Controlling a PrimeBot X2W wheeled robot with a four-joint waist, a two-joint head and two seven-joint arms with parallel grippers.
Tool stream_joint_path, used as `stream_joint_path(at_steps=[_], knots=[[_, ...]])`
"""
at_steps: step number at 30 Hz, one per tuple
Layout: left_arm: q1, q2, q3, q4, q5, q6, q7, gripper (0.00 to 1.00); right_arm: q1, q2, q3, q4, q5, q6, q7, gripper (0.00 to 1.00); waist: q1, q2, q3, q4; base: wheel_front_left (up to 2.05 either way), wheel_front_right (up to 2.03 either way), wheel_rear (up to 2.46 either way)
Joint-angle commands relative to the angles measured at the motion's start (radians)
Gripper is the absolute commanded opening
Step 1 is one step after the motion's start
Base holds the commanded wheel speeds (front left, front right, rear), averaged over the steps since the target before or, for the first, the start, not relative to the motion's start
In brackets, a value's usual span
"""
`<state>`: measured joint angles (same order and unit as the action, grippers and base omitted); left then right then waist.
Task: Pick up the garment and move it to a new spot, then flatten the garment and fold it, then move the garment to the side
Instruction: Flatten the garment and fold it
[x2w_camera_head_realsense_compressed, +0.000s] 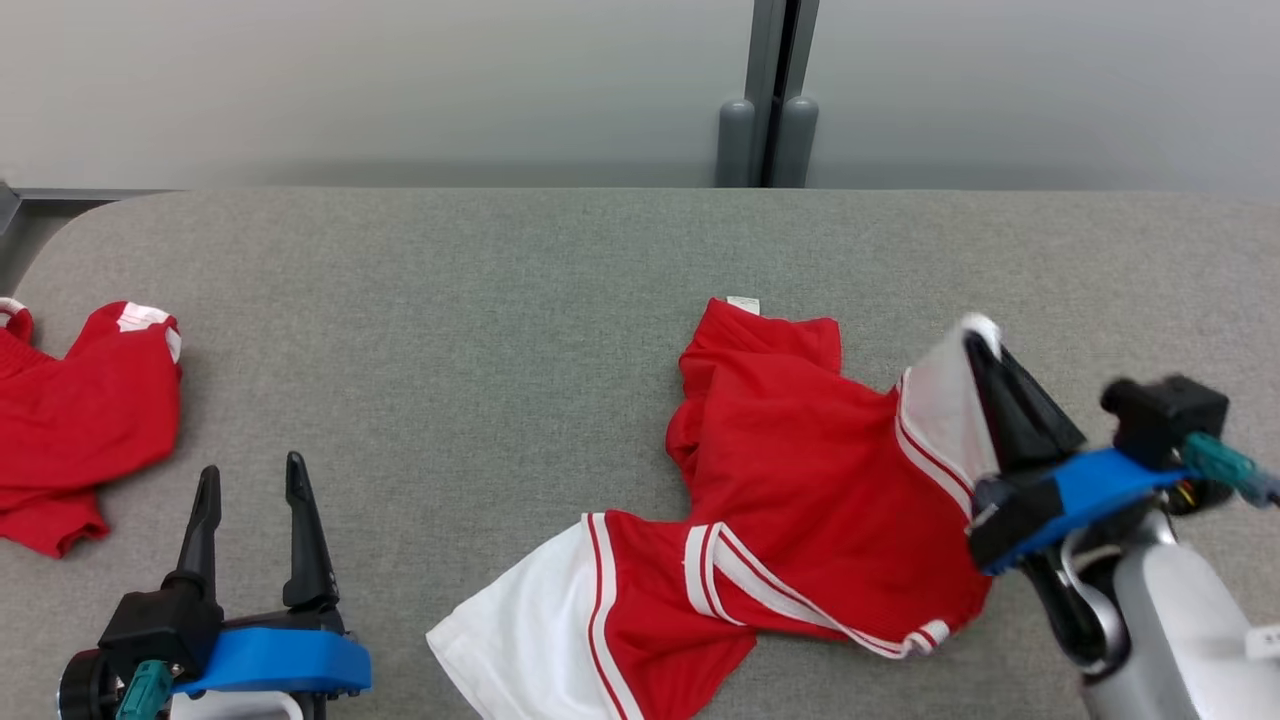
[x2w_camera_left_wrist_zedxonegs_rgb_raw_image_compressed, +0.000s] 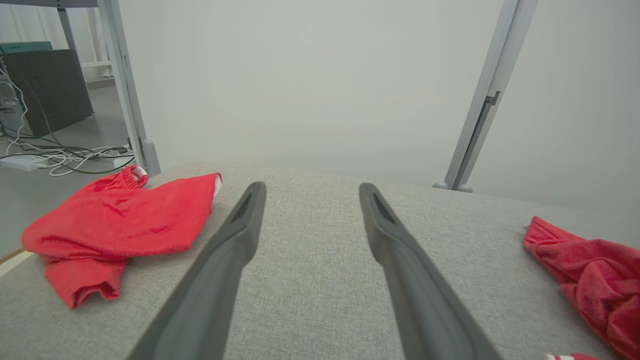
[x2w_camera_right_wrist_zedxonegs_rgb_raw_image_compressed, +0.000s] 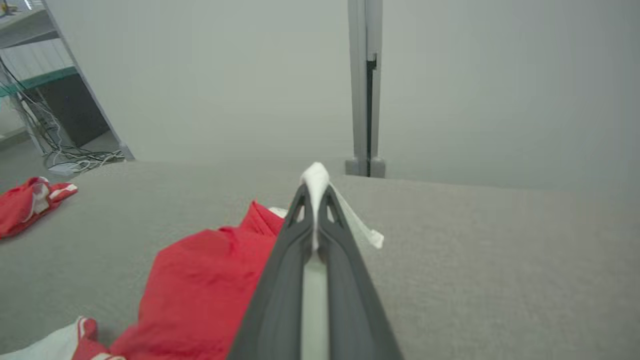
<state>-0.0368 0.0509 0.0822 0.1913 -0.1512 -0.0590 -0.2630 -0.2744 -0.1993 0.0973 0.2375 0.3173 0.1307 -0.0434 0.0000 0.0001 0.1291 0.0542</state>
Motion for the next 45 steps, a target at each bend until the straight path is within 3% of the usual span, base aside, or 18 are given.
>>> stream_joint_path(at_steps=[1, 5, 8, 16, 24, 25, 26, 31, 36, 45], knots=[[-0.012, -0.001, -0.002, -0.001, -0.003, 0.002, -0.003, 1.00, -0.051, 0.008, 0.029, -0.031, 0.016, 0.000, 0.008, 0.00, 0.0000, -0.0001, 0.002, 0.005, 0.00, 0.00, 0.00], [-0.033, -0.001, -0.016, 0.006, -0.007, 0.000, -0.002, 1.00, -0.195, 0.032, 0.162, -0.069, 0.035, 0.000, 0.026, 0.00, 0.0000, -0.0001, 0.011, 0.030, 0.00, 0.00, 0.00], [-0.048, -0.001, -0.038, 0.009, -0.015, 0.001, -0.003, 1.00, -0.333, 0.048, 0.247, -0.025, 0.032, 0.000, 0.023, 0.00, 0.0000, -0.0001, 0.024, 0.062, 0.00, 0.00, 0.00], [-0.101, -0.001, -0.116, 0.030, -0.064, 0.016, -0.003, 1.00, -0.675, 0.116, 0.380, 0.268, 0.031, 0.000, -0.047, 0.00, 0.0000, -0.0001, 0.066, 0.185, 0.00, 0.00, 0.00], [-0.130, -0.001, -0.184, 0.047, -0.104, 0.032, -0.003, 1.00, -0.895, 0.146, 0.459, 0.621, 0.051, 0.000, -0.141, 0.00, 0.0000, -0.0001, 0.096, 0.299, 0.00, 0.00, 0.00], [-0.133, -0.001, -0.189, 0.048, -0.105, 0.033, -0.003, 1.00, -0.908, 0.147, 0.474, 0.652, 0.066, 0.000, -0.148, 0.26, 0.0000, -0.0001, 0.098, 0.308, 0.00, 0.00, 0.00], [-0.135, -0.001, -0.195, 0.050, -0.108, 0.032, -0.003, 1.00, -0.918, 0.149, 0.490, 0.678, 0.081, 0.000, -0.153, 1.00, 0.0000, -0.0001, 0.100, 0.316, 0.00, 0.00, 0.00], [-0.133, -0.001, -0.190, 0.051, -0.106, 0.039, -0.002, 1.00, -0.934, 0.147, 0.567, 0.751, 0.172, 0.000, -0.166, 1.00, 0.0000, -0.0001, 0.103, 0.313, 0.00, 0.00, 0.00], [-0.119, -0.001, -0.165, 0.049, -0.090, 0.034, -0.003, 1.00, -0.906, 0.145, 0.587, 0.814, 0.202, 0.000, -0.205, 1.00, 0.0000, -0.0001, 0.090, 0.260, 0.00, 0.00, 0.00], [-0.083, -0.001, -0.102, 0.036, -0.041, 0.017, -0.002, 1.00, -0.754, -0.022, 0.528, 0.827, 0.221, 0.000, -0.223, 1.00, 0.0000, -0.0001, 0.055, 0.167, 0.00, 0.00, 0.00]])
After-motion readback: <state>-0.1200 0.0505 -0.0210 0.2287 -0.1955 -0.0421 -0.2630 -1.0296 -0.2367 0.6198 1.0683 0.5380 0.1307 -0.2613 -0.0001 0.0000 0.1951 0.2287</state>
